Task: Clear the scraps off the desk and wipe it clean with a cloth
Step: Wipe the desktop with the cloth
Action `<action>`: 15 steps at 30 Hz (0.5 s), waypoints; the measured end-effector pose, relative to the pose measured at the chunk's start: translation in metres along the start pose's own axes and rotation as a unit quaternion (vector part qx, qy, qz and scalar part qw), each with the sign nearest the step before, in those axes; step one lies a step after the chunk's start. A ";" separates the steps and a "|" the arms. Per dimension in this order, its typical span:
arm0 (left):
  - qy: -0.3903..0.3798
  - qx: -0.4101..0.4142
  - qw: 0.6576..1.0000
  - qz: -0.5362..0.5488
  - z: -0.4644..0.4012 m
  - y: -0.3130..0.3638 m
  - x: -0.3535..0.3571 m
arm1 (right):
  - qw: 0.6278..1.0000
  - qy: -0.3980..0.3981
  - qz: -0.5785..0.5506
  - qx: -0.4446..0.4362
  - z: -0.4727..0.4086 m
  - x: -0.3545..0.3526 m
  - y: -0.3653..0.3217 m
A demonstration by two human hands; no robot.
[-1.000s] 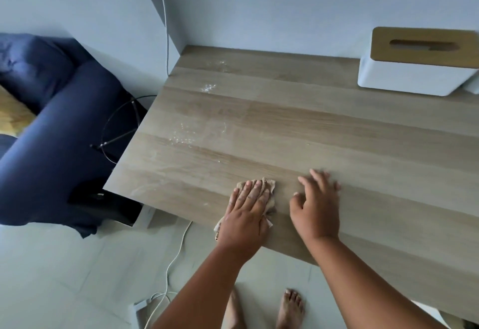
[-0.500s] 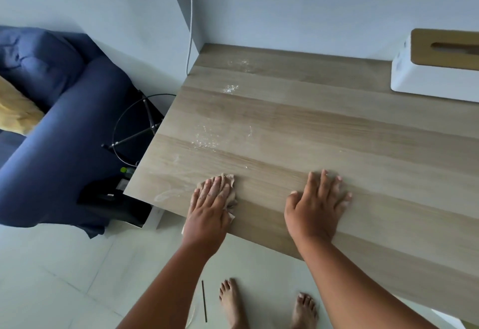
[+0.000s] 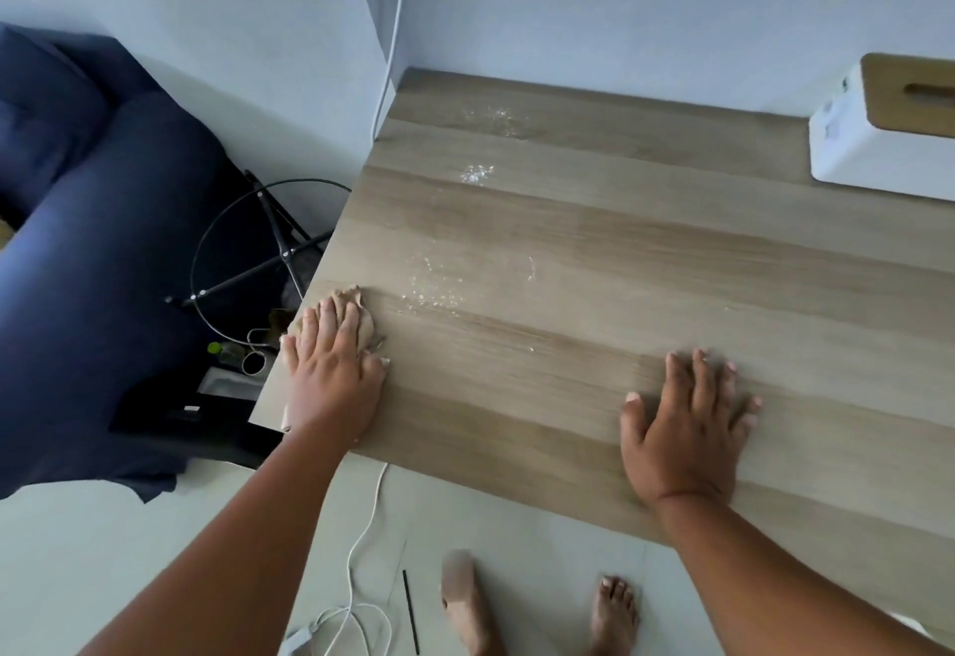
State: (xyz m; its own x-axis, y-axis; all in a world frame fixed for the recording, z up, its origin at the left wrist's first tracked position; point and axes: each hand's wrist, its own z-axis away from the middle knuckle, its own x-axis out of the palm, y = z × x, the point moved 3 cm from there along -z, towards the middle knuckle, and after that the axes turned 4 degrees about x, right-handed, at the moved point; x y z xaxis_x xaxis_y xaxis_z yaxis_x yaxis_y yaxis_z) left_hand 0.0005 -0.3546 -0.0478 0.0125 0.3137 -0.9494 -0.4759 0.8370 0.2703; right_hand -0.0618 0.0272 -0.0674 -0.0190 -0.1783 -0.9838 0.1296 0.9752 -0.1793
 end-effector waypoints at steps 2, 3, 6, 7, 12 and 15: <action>0.011 -0.011 1.000 -0.010 -0.011 0.012 0.005 | 1.000 0.006 0.006 -0.002 0.000 0.003 0.001; 0.013 -0.007 1.000 -0.020 -0.014 0.018 0.008 | 1.000 0.010 0.007 -0.003 0.000 0.004 0.001; 0.012 0.015 0.999 -0.033 -0.012 0.033 0.017 | 1.000 0.015 0.005 -0.002 0.000 0.004 0.001; 0.014 0.021 0.999 -0.032 -0.009 0.038 0.020 | 1.000 0.016 0.005 -0.001 0.000 0.004 0.001; -0.007 0.014 1.000 -0.020 0.019 0.083 0.045 | 1.000 0.013 0.010 -0.003 0.000 0.006 0.001; -0.022 0.016 1.000 -0.015 0.026 0.117 0.056 | 1.000 0.007 0.015 -0.003 -0.001 0.006 0.000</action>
State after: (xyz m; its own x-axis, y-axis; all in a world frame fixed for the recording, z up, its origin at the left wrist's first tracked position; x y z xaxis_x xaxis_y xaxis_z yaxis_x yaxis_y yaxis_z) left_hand -0.0317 -0.2273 -0.0648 0.0648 0.3069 -0.9495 -0.4470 0.8596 0.2474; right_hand -0.0625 0.0264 -0.0735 -0.0290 -0.1481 -0.9885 0.1250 0.9807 -0.1506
